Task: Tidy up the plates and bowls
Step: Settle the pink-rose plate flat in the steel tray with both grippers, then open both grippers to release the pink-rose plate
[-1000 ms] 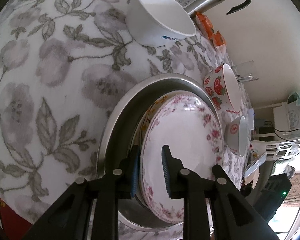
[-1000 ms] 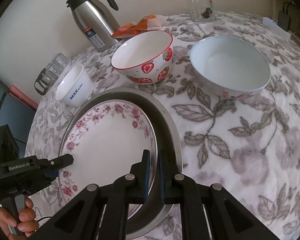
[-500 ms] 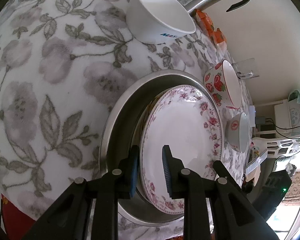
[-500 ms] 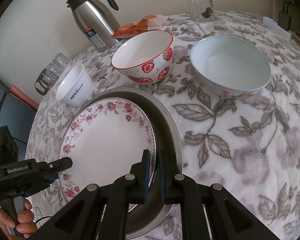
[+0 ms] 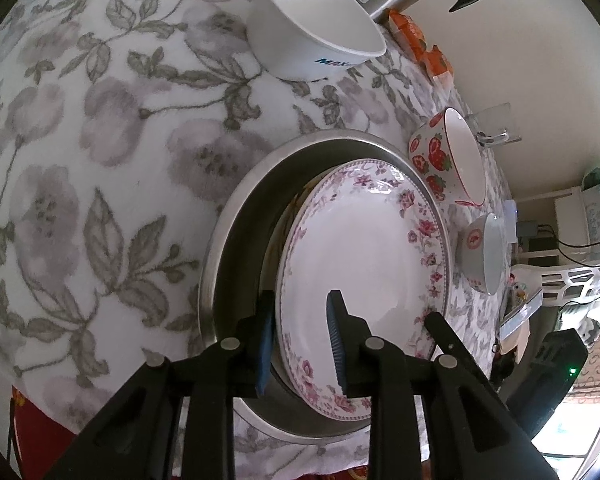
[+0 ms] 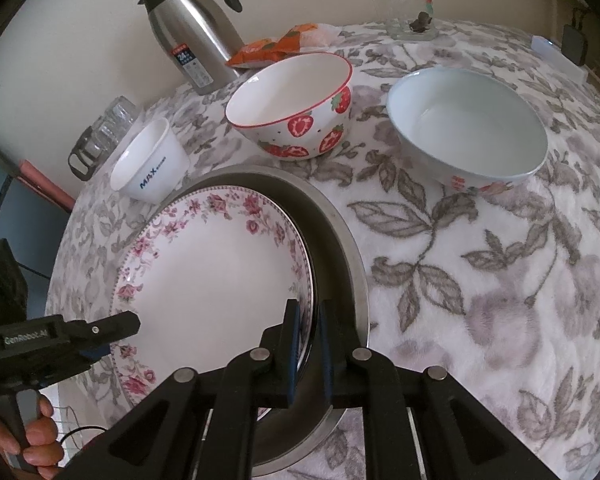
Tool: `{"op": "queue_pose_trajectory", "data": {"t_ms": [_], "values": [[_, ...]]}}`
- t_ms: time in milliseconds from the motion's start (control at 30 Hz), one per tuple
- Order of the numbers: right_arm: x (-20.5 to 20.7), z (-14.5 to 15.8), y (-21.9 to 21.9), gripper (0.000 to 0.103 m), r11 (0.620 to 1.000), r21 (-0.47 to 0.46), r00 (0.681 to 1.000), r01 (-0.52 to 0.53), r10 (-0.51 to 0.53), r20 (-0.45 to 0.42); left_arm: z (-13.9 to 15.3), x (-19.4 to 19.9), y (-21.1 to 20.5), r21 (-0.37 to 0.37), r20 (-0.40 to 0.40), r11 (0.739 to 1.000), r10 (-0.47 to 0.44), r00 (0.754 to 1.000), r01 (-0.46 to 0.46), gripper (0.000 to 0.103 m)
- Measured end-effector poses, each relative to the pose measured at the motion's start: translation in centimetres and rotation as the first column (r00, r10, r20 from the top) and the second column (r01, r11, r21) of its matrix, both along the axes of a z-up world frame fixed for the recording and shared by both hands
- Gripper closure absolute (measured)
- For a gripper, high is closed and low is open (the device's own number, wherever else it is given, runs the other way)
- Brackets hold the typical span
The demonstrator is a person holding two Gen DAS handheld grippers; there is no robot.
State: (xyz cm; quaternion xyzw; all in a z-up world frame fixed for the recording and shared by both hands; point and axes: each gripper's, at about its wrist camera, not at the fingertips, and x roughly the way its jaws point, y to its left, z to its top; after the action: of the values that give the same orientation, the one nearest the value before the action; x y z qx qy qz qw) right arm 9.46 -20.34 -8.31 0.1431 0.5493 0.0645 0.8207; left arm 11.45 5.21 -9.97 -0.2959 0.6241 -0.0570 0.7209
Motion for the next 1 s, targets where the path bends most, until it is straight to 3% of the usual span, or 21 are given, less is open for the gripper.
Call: {"op": "queue_pose_trajectory", "data": {"t_ms": [300, 733, 767, 800, 1000], "values": [[0.2, -0.1, 0.2, 0.091, 1.0, -0.024, 1.0, -0.014, 0.014, -0.003, 0.0, -0.4, 0.5, -0.054, -0.025, 0.998, 0.026, 0.999, -0.027, 0.073], [0.3, -0.2, 0.0, 0.091, 1.0, -0.018, 1.0, -0.014, 0.014, -0.004, 0.9, -1.0, 0.9, -0.05, -0.009, 0.998, 0.027, 1.0, -0.027, 0.071], [0.3, -0.2, 0.0, 0.091, 1.0, -0.017, 1.0, -0.014, 0.014, -0.003, 1.0, -1.1, 0.9, -0.038, -0.006, 0.999, 0.028, 1.0, -0.028, 0.068], [0.3, -0.2, 0.0, 0.091, 1.0, -0.017, 1.0, -0.013, 0.013, -0.002, 1.2, -1.2, 1.1, -0.008, -0.003, 0.999, 0.032, 0.999, -0.032, 0.056], [0.2, -0.2, -0.1, 0.091, 1.0, -0.012, 1.0, -0.011, 0.011, -0.004, 1.9, -1.2, 1.6, 0.023, 0.037, 0.999, 0.039, 0.999, -0.04, 0.053]]}}
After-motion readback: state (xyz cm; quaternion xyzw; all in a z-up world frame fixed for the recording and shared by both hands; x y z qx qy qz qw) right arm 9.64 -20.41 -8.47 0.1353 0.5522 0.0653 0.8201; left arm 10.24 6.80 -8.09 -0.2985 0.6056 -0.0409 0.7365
